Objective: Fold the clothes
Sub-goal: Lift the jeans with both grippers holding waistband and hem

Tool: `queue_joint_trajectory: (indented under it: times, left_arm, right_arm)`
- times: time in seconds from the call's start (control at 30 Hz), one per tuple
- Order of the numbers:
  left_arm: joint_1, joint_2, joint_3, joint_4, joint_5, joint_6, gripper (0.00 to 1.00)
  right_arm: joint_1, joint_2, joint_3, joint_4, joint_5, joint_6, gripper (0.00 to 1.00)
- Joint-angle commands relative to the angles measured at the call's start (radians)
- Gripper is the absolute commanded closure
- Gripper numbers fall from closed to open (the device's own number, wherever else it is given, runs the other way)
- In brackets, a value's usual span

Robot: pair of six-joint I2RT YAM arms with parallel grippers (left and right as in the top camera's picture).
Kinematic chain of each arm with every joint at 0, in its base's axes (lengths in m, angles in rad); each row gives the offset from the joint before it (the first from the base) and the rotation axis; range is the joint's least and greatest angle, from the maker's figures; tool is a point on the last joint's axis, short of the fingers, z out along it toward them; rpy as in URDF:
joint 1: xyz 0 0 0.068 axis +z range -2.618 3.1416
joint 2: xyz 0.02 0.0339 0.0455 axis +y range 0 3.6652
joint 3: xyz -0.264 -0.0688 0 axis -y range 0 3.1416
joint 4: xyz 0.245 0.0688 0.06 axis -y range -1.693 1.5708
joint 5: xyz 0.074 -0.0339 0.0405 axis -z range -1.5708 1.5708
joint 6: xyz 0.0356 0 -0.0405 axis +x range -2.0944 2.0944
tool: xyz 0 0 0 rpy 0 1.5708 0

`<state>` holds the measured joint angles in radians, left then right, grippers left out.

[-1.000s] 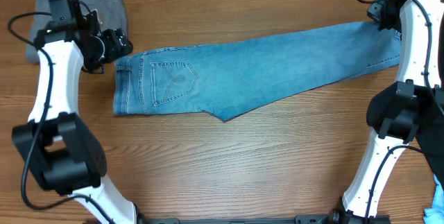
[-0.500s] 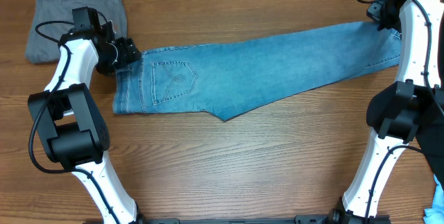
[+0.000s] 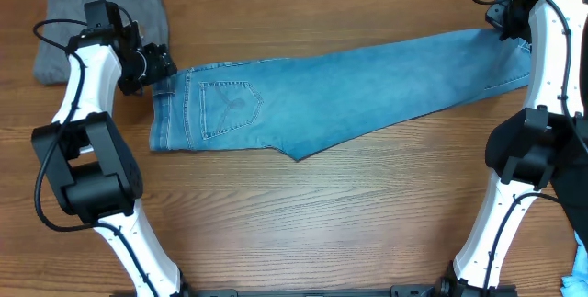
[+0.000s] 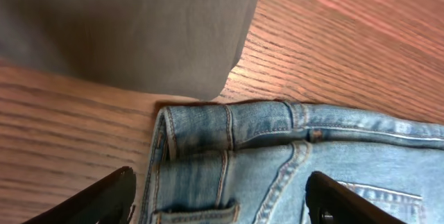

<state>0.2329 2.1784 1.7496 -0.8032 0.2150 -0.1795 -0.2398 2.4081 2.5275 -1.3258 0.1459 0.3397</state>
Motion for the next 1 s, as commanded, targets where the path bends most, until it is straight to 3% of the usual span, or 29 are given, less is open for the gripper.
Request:
queue_joint_trajectory:
  times: [0.0,0.13,0.2,0.4,0.57,0.97]
  left_arm:
    - [-0.007,0.070,0.018,0.015,0.025,0.018,0.26]
    - [-0.007,0.095,0.018,0.034,0.050,0.018,0.37]
    - [-0.007,0.101,0.018,0.038,0.048,0.018,0.48]
    - [-0.008,0.097,0.040,0.071,0.119,0.019,0.94]
    - [-0.006,0.093,0.148,0.054,0.199,0.015,0.96]
    - [0.011,0.093,0.526,0.014,0.197,0.008,0.96]
  right_arm:
    - [-0.002,-0.057,0.031,0.007,0.009,-0.002,0.96]
    - [-0.002,-0.057,0.031,0.007,0.009,-0.001,0.96]
    - [-0.002,-0.057,0.031,0.007,0.010,0.002,0.96]
    - [-0.002,-0.057,0.031,0.013,0.010,0.002,0.96]
    - [-0.003,-0.057,0.031,0.058,0.010,0.002,0.96]
    - [-0.012,-0.058,0.066,0.257,-0.036,-0.005,0.96]
